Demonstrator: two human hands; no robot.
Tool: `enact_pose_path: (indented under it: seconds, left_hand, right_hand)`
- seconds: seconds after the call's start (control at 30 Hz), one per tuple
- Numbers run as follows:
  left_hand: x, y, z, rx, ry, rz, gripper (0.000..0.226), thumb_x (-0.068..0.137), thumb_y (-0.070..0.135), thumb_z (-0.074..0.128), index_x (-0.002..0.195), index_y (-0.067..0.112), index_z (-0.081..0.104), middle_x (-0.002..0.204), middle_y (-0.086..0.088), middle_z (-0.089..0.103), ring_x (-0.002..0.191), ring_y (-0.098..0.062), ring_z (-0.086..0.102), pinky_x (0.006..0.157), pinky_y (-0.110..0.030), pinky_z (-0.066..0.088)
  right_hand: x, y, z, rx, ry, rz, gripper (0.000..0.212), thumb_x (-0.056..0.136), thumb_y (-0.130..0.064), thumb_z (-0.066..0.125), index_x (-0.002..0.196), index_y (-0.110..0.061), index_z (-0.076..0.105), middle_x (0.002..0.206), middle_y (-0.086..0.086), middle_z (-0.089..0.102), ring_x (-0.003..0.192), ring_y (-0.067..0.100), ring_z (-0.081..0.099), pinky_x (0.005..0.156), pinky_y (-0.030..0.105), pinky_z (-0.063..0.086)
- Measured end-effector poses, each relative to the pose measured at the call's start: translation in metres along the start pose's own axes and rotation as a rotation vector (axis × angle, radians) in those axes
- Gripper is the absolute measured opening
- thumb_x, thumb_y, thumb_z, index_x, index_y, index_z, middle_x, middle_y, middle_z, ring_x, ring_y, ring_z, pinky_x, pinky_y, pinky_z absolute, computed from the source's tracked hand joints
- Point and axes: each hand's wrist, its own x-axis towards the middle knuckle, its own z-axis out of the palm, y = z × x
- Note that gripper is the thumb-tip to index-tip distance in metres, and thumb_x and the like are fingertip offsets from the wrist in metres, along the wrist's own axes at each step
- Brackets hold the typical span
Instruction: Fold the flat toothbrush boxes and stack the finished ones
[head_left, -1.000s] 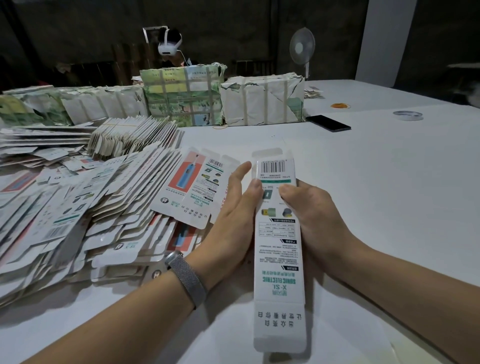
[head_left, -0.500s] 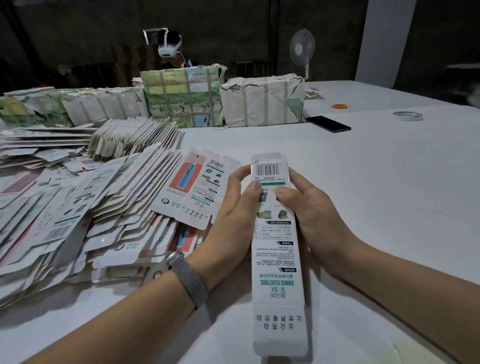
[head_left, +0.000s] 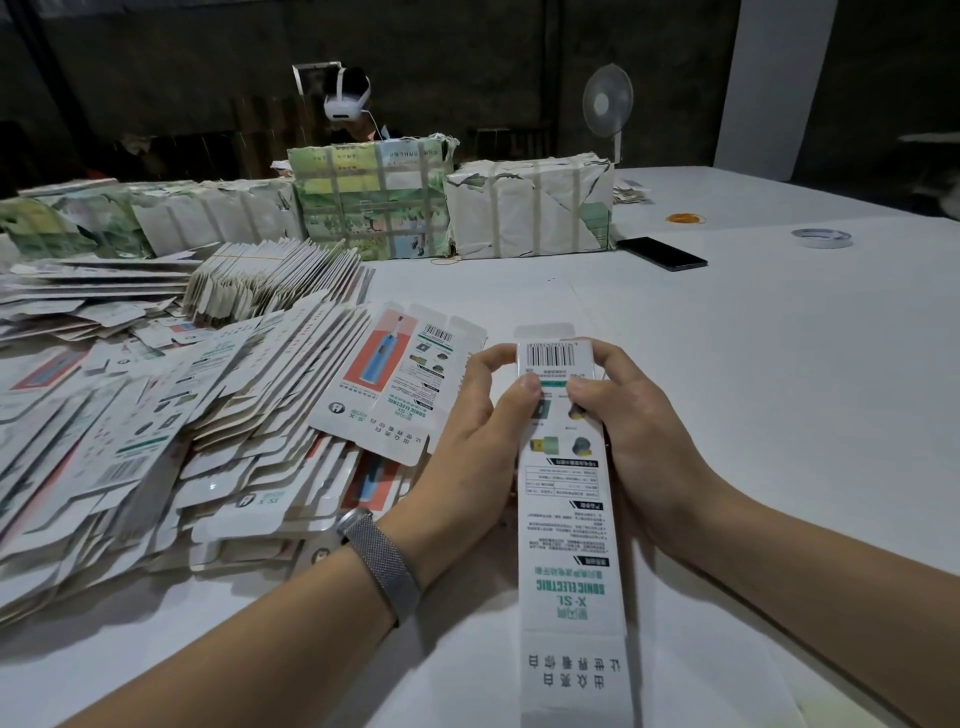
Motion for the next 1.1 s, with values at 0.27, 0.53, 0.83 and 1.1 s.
enact_pose_path:
  seconds: [0.27,0.53,0.83,1.1]
  left_hand:
    - [0.0002,0.0011,-0.0001,-0.058,-0.019,-0.035,0.030,0.091,0.038,0.051,0.120,0.028,0.046,0.087,-0.007,0.076,0.069,-0.019,0.071,0.059,-0.028,0.057]
    - [-0.0002,0.0018,-0.0013,-0.046,-0.049,-0.058,0.031,0.091,0.039,0.053,0.120,0.028,0.047,0.089,-0.008,0.077,0.072,-0.021,0.071,0.063,-0.032,0.058]
    - [0.0007,-0.0008,-0.0012,-0.027,-0.044,-0.077,0.028,0.077,0.056,0.062,0.102,0.045,0.056,0.097,-0.009,0.078,0.079,-0.024,0.073,0.069,-0.037,0.058]
    - [0.0026,-0.0052,-0.0012,-0.045,-0.029,-0.078,0.029,0.078,0.056,0.064,0.102,0.043,0.055,0.096,-0.011,0.077,0.079,-0.030,0.072,0.078,-0.048,0.056]
  right_hand:
    - [0.0014,0.0000,-0.0006,-0.016,0.014,0.004,0.027,0.082,-0.026,0.052,0.107,-0.024,0.062,0.085,0.015,0.073,0.067,0.025,0.070,0.058,0.033,0.058]
    - [0.0013,0.0004,0.0003,-0.005,0.012,-0.013,0.027,0.078,-0.022,0.051,0.104,-0.016,0.056,0.076,0.008,0.072,0.062,0.021,0.069,0.053,0.029,0.054]
    - [0.0037,0.0024,0.0004,-0.020,0.114,-0.110,0.042,0.076,-0.021,0.056,0.114,-0.036,0.049,0.115,0.015,0.058,0.074,0.015,0.070,0.062,0.027,0.055]
    - [0.0016,0.0003,-0.0013,-0.008,0.125,-0.183,0.049,0.089,-0.003,0.060,0.119,-0.040,0.048,0.115,0.002,0.060,0.081,0.023,0.069,0.066,0.035,0.059]
